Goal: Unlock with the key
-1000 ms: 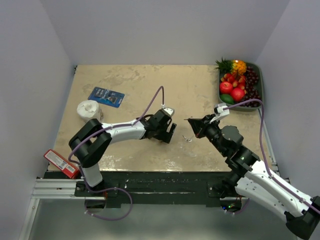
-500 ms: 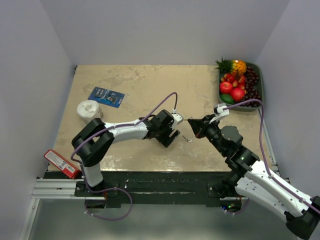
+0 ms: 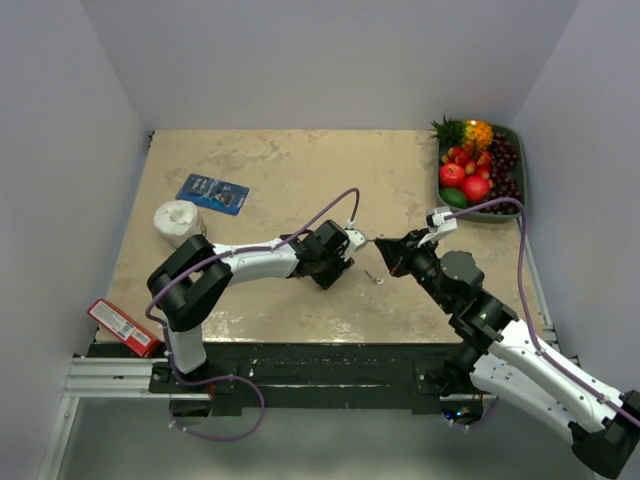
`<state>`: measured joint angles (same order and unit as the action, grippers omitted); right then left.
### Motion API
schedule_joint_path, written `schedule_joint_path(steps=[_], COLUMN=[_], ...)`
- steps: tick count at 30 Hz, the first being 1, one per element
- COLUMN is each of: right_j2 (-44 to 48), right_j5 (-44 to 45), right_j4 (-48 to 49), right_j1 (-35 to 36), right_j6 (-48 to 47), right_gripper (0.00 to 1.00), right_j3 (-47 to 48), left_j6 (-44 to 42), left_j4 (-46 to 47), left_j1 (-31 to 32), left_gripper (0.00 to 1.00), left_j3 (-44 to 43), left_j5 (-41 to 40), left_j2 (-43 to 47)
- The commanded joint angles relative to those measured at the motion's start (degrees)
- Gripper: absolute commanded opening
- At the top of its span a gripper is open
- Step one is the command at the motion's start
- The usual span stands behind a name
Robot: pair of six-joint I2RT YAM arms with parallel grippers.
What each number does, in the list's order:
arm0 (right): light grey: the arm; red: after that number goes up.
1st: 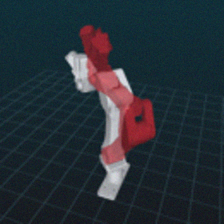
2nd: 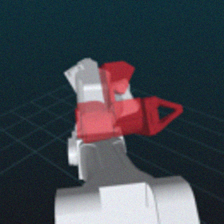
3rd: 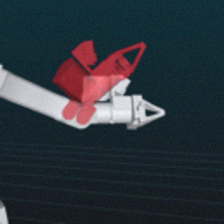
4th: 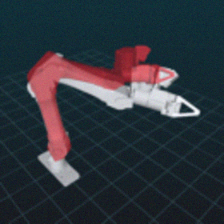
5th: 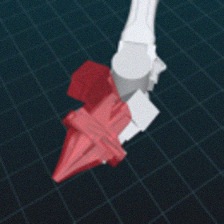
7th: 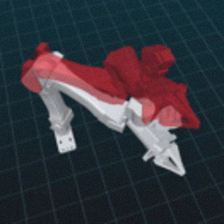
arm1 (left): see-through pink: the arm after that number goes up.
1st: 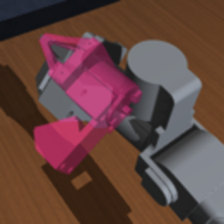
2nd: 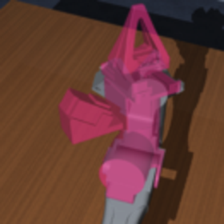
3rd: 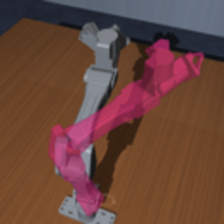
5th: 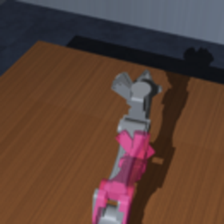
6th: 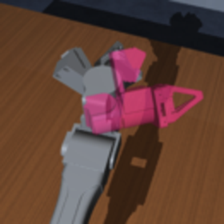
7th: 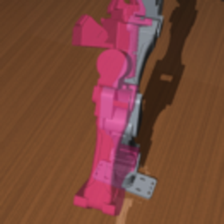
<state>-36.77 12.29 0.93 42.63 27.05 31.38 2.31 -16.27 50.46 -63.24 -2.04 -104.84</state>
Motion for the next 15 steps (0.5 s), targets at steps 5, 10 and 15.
schedule_joint_path(steps=[5, 10, 15], right_j2=[-0.14, -1.46, -2.16], right_j5=[0.89, 0.71, -7.1], right_j4=[1.62, 3.28, 18.18], right_j1=[-0.18, -0.27, -0.09], right_j6=[0.81, 0.03, -4.64], right_gripper=[0.0, 0.0, 0.0], right_j3=[-0.53, -1.05, -7.63], left_j6=[2.61, 10.14, 23.95], left_j4=[-1.22, 2.98, 11.6], left_j1=[0.52, 0.26, -2.72], left_gripper=[0.06, 0.0, 0.0], left_j3=[1.1, 2.07, 3.03], left_j5=[-1.21, -0.6, 5.81], left_j2=[-1.69, 0.33, 3.23])
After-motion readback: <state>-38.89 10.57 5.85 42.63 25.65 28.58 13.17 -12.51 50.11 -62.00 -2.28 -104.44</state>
